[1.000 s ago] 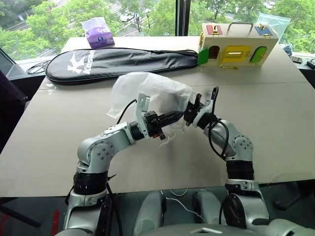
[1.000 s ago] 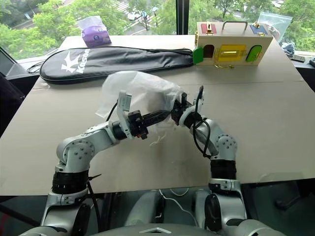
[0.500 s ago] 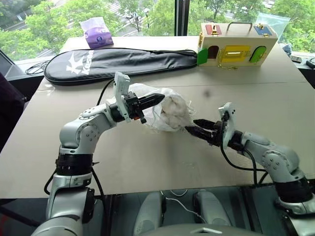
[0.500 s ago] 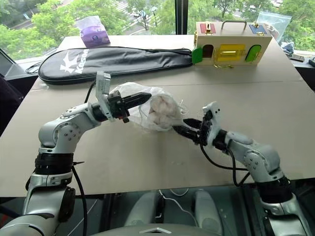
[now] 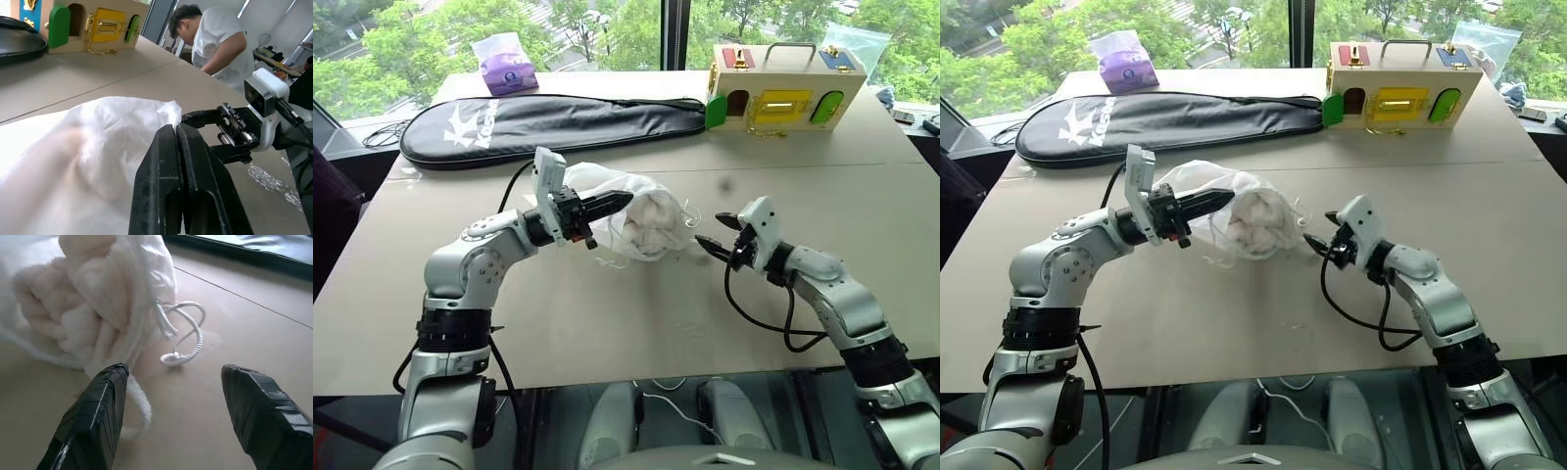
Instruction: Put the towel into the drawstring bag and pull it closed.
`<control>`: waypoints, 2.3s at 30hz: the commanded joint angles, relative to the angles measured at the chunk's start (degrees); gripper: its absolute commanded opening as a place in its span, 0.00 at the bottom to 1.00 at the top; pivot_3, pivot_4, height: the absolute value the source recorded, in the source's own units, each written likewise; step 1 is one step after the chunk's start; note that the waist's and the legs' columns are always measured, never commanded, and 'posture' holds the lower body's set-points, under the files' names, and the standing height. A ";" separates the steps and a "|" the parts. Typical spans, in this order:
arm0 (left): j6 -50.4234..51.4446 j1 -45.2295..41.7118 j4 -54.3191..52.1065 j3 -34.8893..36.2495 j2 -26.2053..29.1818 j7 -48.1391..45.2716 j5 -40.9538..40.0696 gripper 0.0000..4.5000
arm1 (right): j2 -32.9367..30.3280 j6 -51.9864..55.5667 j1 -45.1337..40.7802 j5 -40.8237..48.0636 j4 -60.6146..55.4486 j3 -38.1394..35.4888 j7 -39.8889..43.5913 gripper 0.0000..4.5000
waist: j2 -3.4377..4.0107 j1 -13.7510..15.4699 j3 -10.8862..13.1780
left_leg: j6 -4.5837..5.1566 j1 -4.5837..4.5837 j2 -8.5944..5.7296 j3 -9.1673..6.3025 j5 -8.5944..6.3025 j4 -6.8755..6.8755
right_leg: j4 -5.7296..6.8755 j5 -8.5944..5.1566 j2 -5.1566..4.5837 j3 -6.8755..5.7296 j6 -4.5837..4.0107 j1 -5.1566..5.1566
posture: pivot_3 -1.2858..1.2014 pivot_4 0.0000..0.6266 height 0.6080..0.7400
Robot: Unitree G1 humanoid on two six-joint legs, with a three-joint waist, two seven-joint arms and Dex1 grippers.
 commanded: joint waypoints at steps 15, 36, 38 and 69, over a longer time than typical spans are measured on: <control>-0.35 1.86 -3.67 0.39 -1.03 -0.42 0.56 0.00 | 9.29 -5.41 -6.47 -13.11 8.02 5.52 -0.70 0.23 | -0.01 -0.07 0.00 | -0.03 0.05 -0.04 0.01 0.02 0.03 | 0.13 0.00 -0.02 0.02 -0.01 0.00 | 0.52 0.24 1.00; -2.59 -1.60 -0.94 -2.27 -5.74 -4.38 0.65 0.00 | 29.87 -20.33 -25.87 -13.33 41.71 -1.60 -7.53 0.01 | 0.00 -0.47 0.01 | -0.15 0.15 -0.08 0.00 0.09 0.04 | 0.48 0.01 -0.02 0.04 -0.03 -0.07 | 0.52 0.24 1.00; -3.11 -1.63 -0.16 -1.54 -5.39 -4.45 1.18 0.00 | 29.77 -19.06 -24.81 -11.74 39.89 -2.97 -6.16 0.16 | 0.00 -0.46 0.01 | -0.35 0.12 -0.08 -0.03 0.21 0.02 | 0.48 0.01 -0.02 0.02 -0.03 -0.09 | 0.52 0.24 1.00; -5.86 -0.55 2.26 1.07 -0.44 -3.24 4.34 0.00 | 16.96 -8.69 -16.10 -10.55 28.28 -7.11 -3.89 0.61 | -0.02 -0.92 0.04 | -0.12 0.03 -0.05 0.06 0.07 0.05 | 0.50 0.01 -0.05 0.09 -0.03 -0.20 | 0.52 0.24 1.00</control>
